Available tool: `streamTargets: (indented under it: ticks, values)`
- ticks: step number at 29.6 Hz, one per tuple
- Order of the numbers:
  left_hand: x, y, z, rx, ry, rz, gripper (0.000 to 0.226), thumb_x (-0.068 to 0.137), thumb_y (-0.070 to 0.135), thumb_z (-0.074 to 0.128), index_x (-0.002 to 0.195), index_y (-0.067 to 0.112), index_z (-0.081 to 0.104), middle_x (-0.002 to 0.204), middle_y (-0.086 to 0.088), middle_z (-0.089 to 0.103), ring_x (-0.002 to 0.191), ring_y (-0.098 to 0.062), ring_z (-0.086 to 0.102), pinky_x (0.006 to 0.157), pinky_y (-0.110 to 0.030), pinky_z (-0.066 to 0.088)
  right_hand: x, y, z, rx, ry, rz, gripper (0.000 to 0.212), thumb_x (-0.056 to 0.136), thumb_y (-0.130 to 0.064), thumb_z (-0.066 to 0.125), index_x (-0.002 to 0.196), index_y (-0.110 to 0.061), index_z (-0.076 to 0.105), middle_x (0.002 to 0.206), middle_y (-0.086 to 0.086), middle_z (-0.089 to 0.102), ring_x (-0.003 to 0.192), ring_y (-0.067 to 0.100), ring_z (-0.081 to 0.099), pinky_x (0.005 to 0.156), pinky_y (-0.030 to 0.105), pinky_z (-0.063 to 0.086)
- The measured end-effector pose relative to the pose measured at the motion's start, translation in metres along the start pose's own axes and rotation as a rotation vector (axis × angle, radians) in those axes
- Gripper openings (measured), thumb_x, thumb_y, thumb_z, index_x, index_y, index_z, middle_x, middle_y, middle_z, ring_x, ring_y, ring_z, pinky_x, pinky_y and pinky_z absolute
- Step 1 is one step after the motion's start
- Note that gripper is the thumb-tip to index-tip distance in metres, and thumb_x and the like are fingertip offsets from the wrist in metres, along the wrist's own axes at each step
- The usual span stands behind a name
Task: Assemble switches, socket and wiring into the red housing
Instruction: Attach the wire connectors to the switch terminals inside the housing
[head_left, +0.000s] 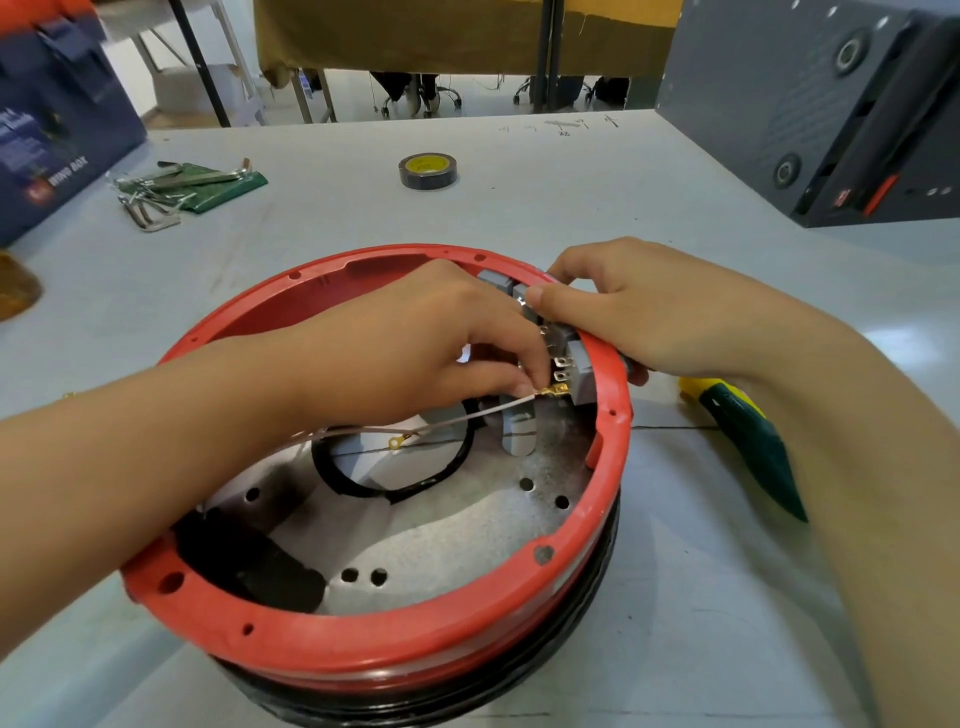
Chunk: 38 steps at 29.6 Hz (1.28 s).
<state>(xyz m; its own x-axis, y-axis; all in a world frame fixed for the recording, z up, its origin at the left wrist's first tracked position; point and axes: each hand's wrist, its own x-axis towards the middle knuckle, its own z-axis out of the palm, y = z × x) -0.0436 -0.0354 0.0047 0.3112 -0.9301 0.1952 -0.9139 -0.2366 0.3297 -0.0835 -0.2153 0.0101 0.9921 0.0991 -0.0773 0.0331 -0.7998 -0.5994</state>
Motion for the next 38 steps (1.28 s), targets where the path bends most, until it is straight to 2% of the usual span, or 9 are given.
streamTargets:
  ticks: [6,12,15,20,23,26,28,33,38]
  values:
    - [0.002,0.004,0.002,0.042,0.028,0.011,0.014,0.086,0.02,0.061,0.084,0.012,0.072,0.078,0.004,0.068,0.071,-0.007,0.058,0.068,-0.02,0.044,0.0,0.0,0.001,-0.024,0.006,-0.025,0.035,0.092,-0.048,0.04,0.093,-0.018,0.059,0.038,-0.014,0.055,0.031,0.001,0.047,0.037,0.01,0.034]
    - [0.002,0.006,0.003,0.101,0.028,0.016,0.015,0.086,0.021,0.06,0.085,0.012,0.072,0.079,0.002,0.068,0.073,-0.01,0.06,0.067,-0.02,0.043,0.001,0.001,0.001,-0.036,0.005,-0.029,0.038,0.093,-0.049,0.039,0.096,-0.017,0.06,0.037,-0.019,0.052,0.034,-0.003,0.049,0.04,0.008,0.036]
    - [0.002,0.007,0.001,0.042,0.03,-0.039,0.011,0.086,0.022,0.063,0.085,0.016,0.073,0.078,0.007,0.069,0.07,-0.005,0.059,0.067,-0.015,0.042,0.0,0.001,-0.001,-0.025,0.0,-0.034,0.036,0.093,-0.048,0.04,0.095,-0.019,0.061,0.038,-0.015,0.054,0.032,0.0,0.048,0.039,0.009,0.035]
    - [-0.002,0.002,-0.011,-0.133,0.118,-0.25,0.002,0.08,0.019,0.072,0.082,0.019,0.072,0.071,0.009,0.07,0.067,-0.005,0.065,0.063,-0.011,0.046,-0.001,0.002,-0.002,-0.004,-0.013,-0.035,0.035,0.09,-0.051,0.042,0.093,-0.022,0.062,0.041,-0.013,0.057,0.034,0.001,0.049,0.051,0.022,0.037]
    - [-0.006,-0.002,-0.014,-0.059,0.131,-0.312,0.003,0.078,0.017,0.072,0.08,0.019,0.072,0.069,0.012,0.068,0.067,-0.001,0.062,0.062,-0.006,0.041,0.001,0.004,-0.003,-0.003,0.003,-0.029,0.033,0.089,-0.053,0.044,0.091,-0.026,0.062,0.04,-0.019,0.054,0.036,-0.002,0.05,0.054,0.024,0.038]
    - [-0.006,0.001,-0.011,0.035,0.102,-0.249,0.002,0.078,0.019,0.072,0.081,0.019,0.073,0.072,0.011,0.067,0.066,0.001,0.057,0.062,-0.004,0.036,0.002,0.004,-0.003,0.009,0.002,-0.025,0.031,0.089,-0.055,0.045,0.093,-0.028,0.062,0.04,-0.023,0.054,0.039,-0.006,0.052,0.055,0.022,0.039]
    - [-0.004,0.004,-0.008,0.092,0.102,-0.185,0.004,0.08,0.022,0.073,0.079,0.018,0.073,0.074,0.008,0.067,0.063,-0.001,0.055,0.063,-0.008,0.035,0.002,0.004,-0.002,0.011,0.001,-0.028,0.032,0.089,-0.054,0.045,0.094,-0.027,0.062,0.041,-0.022,0.054,0.039,-0.005,0.052,0.055,0.023,0.039]
    - [-0.001,0.005,-0.003,0.174,0.132,-0.101,0.006,0.081,0.021,0.072,0.084,0.016,0.07,0.078,0.003,0.067,0.065,-0.008,0.054,0.063,-0.034,0.048,0.002,0.004,-0.001,0.038,-0.006,-0.033,0.031,0.091,-0.049,0.045,0.097,-0.024,0.062,0.04,-0.018,0.055,0.037,-0.005,0.05,0.053,0.021,0.037]
    - [0.001,0.004,0.0,0.186,0.122,-0.094,0.005,0.082,0.017,0.071,0.084,0.012,0.072,0.08,0.0,0.067,0.07,-0.009,0.053,0.066,-0.041,0.049,0.002,0.005,0.0,0.043,-0.004,-0.055,0.03,0.092,-0.047,0.045,0.095,-0.022,0.062,0.039,-0.018,0.054,0.036,-0.005,0.049,0.052,0.021,0.035]
